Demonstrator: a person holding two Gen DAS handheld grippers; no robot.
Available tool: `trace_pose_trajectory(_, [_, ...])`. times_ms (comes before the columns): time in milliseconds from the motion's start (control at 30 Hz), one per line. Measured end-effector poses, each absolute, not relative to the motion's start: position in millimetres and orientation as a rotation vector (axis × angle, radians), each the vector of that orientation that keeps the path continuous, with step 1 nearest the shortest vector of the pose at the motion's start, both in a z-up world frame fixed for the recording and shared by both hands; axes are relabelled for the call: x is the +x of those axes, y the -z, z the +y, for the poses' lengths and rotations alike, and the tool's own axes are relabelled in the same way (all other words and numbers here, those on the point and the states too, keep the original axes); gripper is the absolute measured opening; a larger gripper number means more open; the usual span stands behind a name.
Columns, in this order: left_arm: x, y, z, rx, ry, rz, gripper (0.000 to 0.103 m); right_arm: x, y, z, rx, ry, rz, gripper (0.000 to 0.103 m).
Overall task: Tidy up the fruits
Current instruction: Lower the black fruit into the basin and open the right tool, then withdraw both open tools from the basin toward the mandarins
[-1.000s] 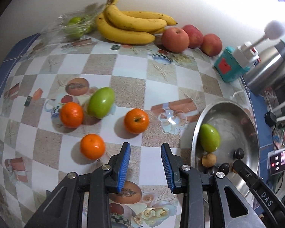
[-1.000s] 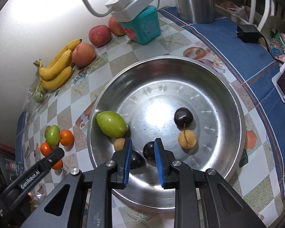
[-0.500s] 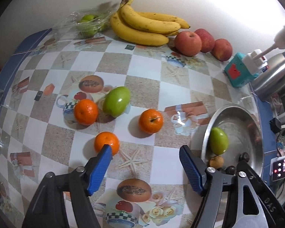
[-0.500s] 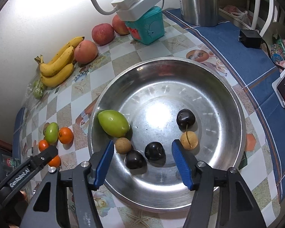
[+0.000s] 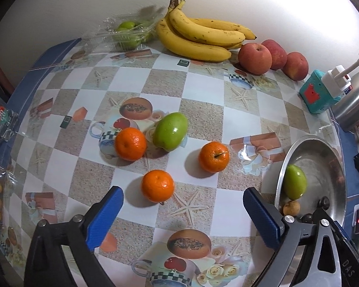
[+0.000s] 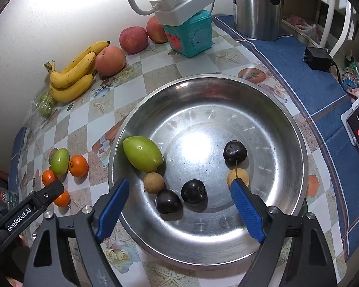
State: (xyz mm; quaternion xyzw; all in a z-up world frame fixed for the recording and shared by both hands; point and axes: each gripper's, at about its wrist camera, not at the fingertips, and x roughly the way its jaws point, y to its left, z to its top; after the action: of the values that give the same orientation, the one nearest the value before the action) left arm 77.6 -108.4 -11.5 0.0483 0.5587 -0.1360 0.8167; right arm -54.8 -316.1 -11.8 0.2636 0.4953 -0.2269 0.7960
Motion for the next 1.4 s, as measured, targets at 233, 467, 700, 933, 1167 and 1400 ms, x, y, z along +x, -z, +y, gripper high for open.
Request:
trace_pose_trajectory(233, [78,9,-107,0.130,0.271,1.164,0.103,-54,11,-315,0.531,0.508,1.056,0.096])
trace_pose_trajectory(467, [79,3,-101,0.138,0.262,1.136,0.103,-54,10,-314,0.537,0.501,1.027,0.096])
trace_pose_trajectory(700, [83,-6,-91,0.174,0.243,1.096,0.103,-48,10,-306,0.532,0.465,1.021,0.096])
trace_pose_trajectory(933, [91,-11,-75,0.207,0.220,1.068,0.103,-39,7,-294,0.504,0.429,1.010,0.096])
trace_pose_trajectory(1167, [104,-8,-50,0.141,0.198,1.105,0.103,-25,6,-277,0.476,0.376,1.012,0.096])
trace_pose_trajectory(1400, [117,-7,-19,0.042,0.153,1.137,0.103,-9,5,-250,0.431,0.296,1.013,0.096])
